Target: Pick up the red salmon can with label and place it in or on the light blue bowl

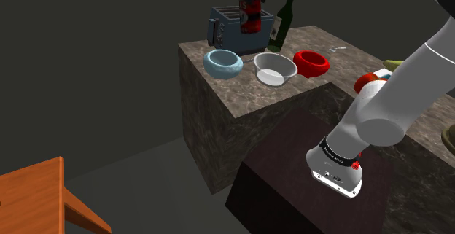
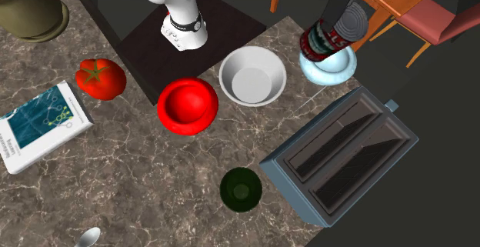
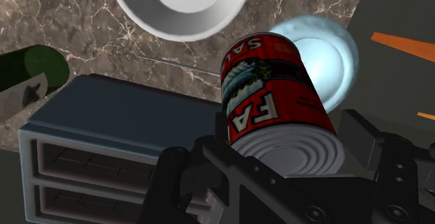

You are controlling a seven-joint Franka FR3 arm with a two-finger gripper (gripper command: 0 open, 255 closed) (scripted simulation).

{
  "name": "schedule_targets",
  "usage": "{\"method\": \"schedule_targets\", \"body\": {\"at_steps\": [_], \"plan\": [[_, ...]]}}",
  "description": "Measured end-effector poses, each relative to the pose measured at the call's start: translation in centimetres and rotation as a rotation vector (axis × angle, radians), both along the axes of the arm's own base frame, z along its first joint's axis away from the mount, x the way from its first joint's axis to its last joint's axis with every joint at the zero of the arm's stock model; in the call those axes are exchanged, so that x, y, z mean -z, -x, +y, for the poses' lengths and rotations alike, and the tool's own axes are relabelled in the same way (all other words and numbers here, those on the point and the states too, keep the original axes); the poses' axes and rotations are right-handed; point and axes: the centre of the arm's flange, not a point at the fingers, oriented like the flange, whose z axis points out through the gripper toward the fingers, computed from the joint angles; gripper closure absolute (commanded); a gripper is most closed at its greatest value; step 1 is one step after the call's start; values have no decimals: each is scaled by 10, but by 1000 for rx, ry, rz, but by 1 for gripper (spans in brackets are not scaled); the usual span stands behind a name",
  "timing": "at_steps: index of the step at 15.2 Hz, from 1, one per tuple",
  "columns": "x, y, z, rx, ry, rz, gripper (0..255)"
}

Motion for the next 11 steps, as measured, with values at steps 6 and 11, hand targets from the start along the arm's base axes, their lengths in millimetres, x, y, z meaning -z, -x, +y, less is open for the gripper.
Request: {"method": "schedule_targets", "body": {"at_steps": [6,11], "plan": [[-11,-14,79,0,0,0,255],[6,-15,93,1,0,0,255]]}}
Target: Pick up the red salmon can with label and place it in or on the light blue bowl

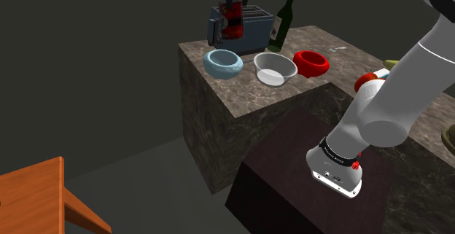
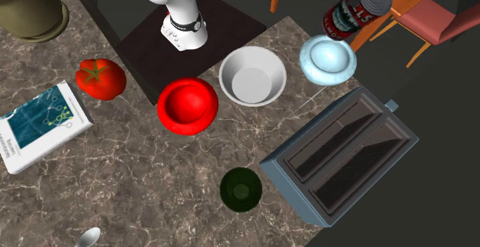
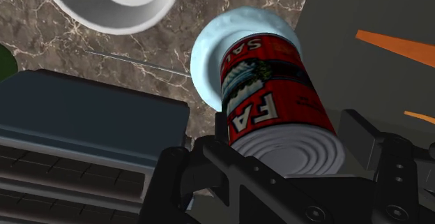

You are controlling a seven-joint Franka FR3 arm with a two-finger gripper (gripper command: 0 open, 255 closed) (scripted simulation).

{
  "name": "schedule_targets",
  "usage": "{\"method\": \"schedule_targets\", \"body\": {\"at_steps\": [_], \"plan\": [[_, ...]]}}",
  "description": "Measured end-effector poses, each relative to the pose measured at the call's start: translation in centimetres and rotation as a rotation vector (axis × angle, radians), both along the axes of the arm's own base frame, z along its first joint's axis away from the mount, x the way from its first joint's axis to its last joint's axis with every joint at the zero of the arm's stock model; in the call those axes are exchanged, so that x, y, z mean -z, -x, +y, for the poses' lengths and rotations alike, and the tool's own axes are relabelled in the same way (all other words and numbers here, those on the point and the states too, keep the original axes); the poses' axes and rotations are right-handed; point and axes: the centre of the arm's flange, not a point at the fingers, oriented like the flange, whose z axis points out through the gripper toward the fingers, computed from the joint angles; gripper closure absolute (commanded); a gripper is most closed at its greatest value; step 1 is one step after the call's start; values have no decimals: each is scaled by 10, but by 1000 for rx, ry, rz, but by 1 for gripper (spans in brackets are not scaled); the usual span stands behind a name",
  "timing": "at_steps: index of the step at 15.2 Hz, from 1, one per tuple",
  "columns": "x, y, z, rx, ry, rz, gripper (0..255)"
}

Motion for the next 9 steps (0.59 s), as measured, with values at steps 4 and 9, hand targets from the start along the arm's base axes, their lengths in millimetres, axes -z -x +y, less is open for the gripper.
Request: {"method": "schedule_targets", "body": {"at_steps": [4,9], "plan": [[21,0,0,0,0,0,255],[47,-1,0,0,0,0,255]]}}
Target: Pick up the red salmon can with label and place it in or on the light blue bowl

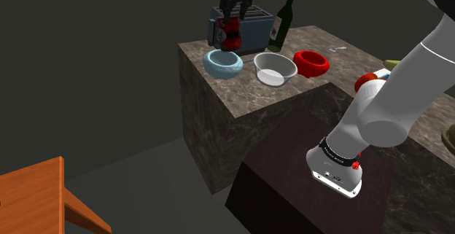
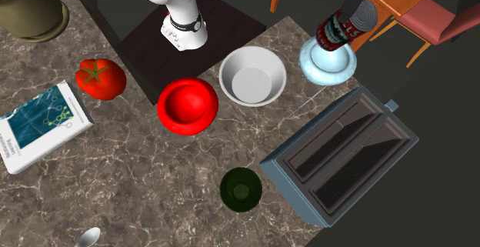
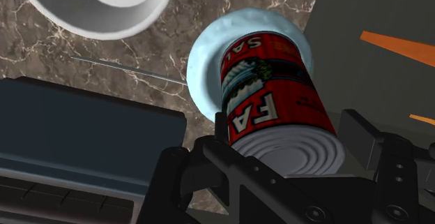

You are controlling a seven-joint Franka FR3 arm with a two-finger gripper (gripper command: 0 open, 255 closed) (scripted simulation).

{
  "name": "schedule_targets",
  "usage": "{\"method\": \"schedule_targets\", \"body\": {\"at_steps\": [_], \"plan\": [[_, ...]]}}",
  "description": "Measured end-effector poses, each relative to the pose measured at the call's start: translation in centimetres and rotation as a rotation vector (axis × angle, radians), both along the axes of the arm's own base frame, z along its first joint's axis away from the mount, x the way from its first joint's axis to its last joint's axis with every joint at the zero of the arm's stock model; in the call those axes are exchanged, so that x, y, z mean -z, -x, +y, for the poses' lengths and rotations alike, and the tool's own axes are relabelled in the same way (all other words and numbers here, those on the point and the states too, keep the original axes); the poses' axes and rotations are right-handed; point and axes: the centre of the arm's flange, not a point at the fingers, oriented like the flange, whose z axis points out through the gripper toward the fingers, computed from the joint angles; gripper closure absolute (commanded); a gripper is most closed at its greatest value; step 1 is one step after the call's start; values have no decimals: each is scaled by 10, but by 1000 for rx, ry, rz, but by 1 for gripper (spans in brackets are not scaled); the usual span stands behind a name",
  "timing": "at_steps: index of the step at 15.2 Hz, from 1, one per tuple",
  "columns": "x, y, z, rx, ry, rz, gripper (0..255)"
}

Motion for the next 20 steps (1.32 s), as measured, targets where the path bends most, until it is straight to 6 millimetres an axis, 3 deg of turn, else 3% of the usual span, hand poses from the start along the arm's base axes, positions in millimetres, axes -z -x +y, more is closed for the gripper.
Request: {"method": "schedule_targets", "body": {"at_steps": [9,16,17,20], "plan": [[49,0,-1,0,0,0,255],[55,1,-1,0,0,-1,255],[55,1,-1,0,0,-1,0],[55,1,-1,0,0,-1,0]]}}
